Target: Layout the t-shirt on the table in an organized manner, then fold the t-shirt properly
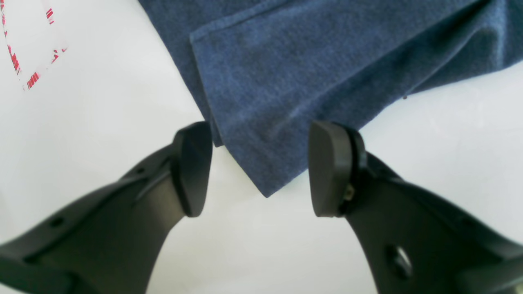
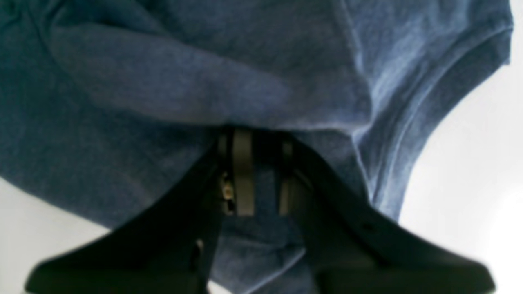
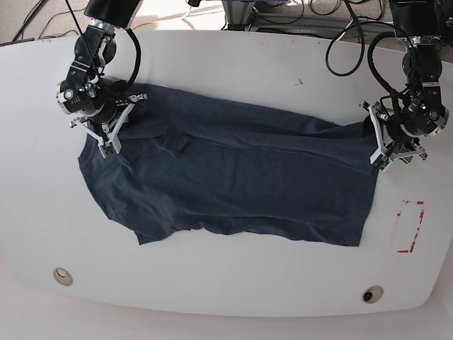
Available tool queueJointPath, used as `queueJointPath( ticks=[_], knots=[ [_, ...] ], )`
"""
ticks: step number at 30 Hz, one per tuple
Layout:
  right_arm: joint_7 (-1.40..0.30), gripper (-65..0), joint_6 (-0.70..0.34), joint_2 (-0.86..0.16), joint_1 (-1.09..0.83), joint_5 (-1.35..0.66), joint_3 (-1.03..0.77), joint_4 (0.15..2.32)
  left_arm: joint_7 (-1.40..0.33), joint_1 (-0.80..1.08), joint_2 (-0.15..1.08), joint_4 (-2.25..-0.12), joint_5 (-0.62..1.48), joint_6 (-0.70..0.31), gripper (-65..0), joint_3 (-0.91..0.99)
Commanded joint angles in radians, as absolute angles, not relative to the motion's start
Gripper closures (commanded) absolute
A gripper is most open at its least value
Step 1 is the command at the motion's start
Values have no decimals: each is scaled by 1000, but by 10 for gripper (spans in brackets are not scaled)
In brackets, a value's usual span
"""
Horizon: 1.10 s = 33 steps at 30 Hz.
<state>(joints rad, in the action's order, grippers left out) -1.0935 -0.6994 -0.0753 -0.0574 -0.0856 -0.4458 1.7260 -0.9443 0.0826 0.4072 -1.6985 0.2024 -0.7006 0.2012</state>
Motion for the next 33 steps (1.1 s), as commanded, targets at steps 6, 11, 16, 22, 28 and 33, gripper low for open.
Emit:
queueJointPath(
  ticks=[6,11,16,22,28,33],
  knots=[
    [-1067,-86,-698,-85,99,-101,-446,1650,-929,70,423,-1712,208,-698,-346,208],
    [-1067,-86,-698,-85,194,-99,-446,1583,-929,70,423,-1712,208,-698,-346,208],
    [-1067,-86,-698,-87,254,-99,-446,1527,-929,70,423,-1712,208,-698,-346,208],
    [-1138,-86,-698,-119,254,-97,-447,1627,-929,70,423,-1721,208,-698,-346,208],
    [-1218,-89,-698,-139,170,-99,-449,1834,-928,67,420,-1739,211,-698,-346,234],
    [-1219,-97,-698,-177,44,-97,-453,1956,-900,68,363,-1782,209,-698,-350,283]
  ],
)
